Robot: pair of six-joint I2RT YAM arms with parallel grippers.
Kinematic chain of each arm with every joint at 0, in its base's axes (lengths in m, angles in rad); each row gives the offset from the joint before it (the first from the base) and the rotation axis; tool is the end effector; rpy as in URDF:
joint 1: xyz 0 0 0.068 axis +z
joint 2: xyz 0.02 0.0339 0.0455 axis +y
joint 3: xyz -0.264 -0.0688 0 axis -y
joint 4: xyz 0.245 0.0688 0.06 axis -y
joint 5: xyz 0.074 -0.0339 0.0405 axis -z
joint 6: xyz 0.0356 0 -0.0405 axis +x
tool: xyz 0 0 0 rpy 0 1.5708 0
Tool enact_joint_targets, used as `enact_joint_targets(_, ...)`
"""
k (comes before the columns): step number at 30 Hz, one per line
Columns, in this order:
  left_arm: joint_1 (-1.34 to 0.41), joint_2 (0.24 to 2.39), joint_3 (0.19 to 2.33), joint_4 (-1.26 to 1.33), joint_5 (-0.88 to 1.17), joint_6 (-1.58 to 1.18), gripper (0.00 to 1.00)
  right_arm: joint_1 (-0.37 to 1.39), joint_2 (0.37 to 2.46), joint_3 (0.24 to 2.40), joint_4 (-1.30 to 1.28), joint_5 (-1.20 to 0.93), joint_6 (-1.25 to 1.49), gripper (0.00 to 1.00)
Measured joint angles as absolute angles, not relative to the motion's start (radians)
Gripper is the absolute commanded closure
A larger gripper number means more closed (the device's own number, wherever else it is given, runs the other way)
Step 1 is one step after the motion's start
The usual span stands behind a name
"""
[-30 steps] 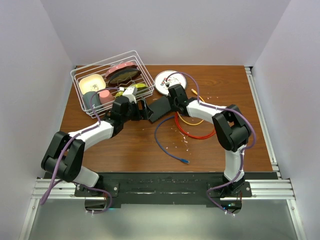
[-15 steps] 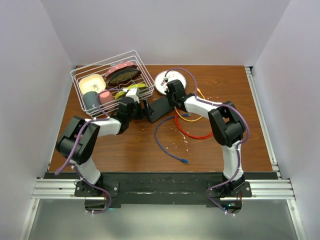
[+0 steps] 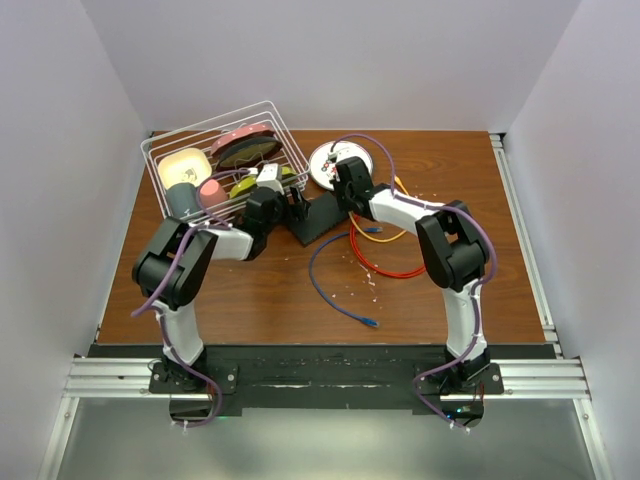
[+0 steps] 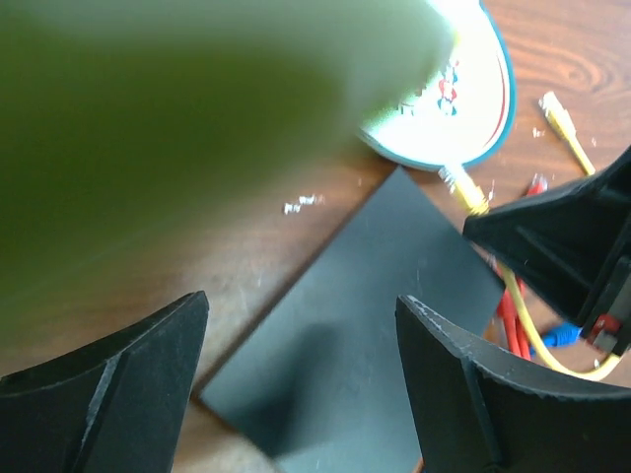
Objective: Insert the plug into the switch port
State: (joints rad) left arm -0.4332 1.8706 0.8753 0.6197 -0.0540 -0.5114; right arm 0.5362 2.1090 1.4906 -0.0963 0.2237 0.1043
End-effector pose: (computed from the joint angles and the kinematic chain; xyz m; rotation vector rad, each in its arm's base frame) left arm 0.3489 -0.1593 0.1527 -0.1143 1.9860 -0.5680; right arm 0.4097 0.2343 0.1758 -0.3715 2.2348 0.0838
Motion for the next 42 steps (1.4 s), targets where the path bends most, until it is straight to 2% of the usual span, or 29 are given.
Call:
enact_joint_targets(6,-0.435,1.898,0.905,0.640,-0.070,-0.508,0.22,0.529,2.123,1.500,-0.102,0.195,0.104,1.00)
enact_joint_targets(9,-0.435,1.898,0.906,0.635,-0.070,-0.502,0.27,0.526,2.123,1.500,-0.104,0.184,0.104,1.00)
enact_joint_targets(23,-0.499,1.898,0.890,0.593,-0.071,-0.424,0.26,0.551,2.123,1.505,-0.223,0.023,0.062,1.00)
enact_joint_targets(28,-0.501,1.836,0.820,0.578,-0.083,-0.415,0.25,0.574,2.124,1.508,-0.235,0.003,0.055,1.00)
enact_joint_targets(42,-0.501,1.752,0.743,0.535,-0.064,-0.405,0.28,0.584,2.231,1.663,-0.255,-0.049,0.043,1.00)
